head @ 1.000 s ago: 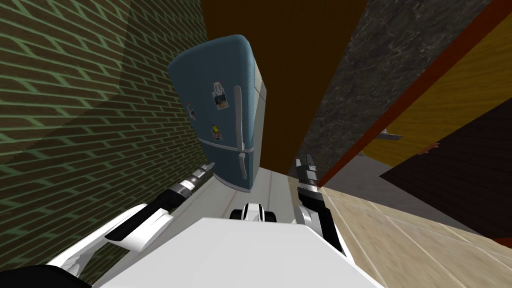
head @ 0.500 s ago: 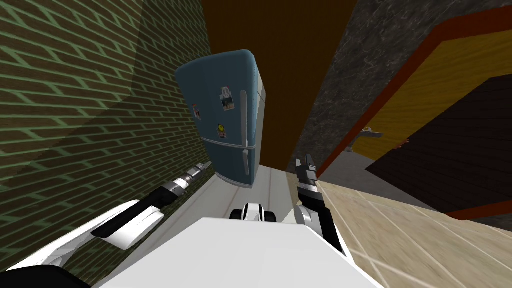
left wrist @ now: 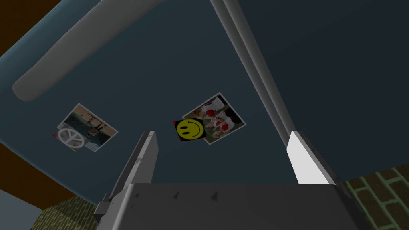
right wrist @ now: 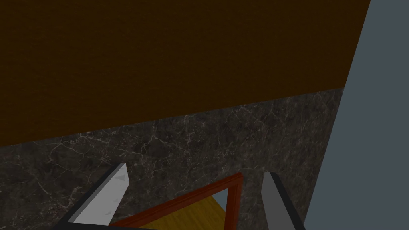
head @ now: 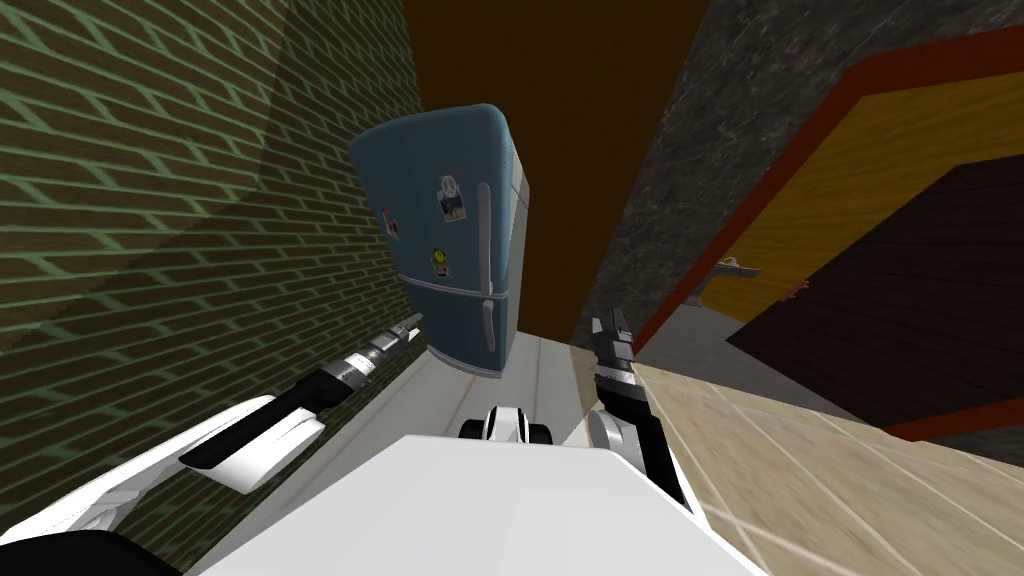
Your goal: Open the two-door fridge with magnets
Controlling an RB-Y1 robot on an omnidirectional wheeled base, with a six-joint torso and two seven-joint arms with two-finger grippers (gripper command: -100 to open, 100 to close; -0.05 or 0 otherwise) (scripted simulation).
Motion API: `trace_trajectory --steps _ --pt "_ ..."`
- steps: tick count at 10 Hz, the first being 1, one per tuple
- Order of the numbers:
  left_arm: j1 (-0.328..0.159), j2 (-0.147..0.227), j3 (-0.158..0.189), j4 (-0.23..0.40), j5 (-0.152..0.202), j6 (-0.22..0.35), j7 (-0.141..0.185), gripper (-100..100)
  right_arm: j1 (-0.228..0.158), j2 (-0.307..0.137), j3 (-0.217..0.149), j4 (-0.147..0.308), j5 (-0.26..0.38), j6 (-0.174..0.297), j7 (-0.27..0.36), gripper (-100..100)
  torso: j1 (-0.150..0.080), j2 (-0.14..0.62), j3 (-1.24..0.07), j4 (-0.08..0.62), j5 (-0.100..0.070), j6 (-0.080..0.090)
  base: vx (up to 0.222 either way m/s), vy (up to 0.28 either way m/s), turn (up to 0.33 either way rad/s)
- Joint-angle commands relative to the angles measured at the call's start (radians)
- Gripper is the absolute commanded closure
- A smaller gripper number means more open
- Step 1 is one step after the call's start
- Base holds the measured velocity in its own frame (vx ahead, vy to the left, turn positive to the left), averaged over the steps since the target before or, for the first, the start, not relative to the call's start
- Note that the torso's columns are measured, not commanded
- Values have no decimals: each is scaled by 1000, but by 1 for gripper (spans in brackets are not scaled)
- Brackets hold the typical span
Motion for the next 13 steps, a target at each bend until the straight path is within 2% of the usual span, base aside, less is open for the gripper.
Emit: trace_trajectory --steps 1,13 --pt "-5 8 22 5 -4 28 -5 -100 0 0 0 0 0 0 0 0 5 2 2 1 2 0 169 -192 4" --pt "-30 45 125 40 -29 156 -34 -100 0 0 0 0 0 0 0 0 6 4 3 1 2 0 153 -184 8"
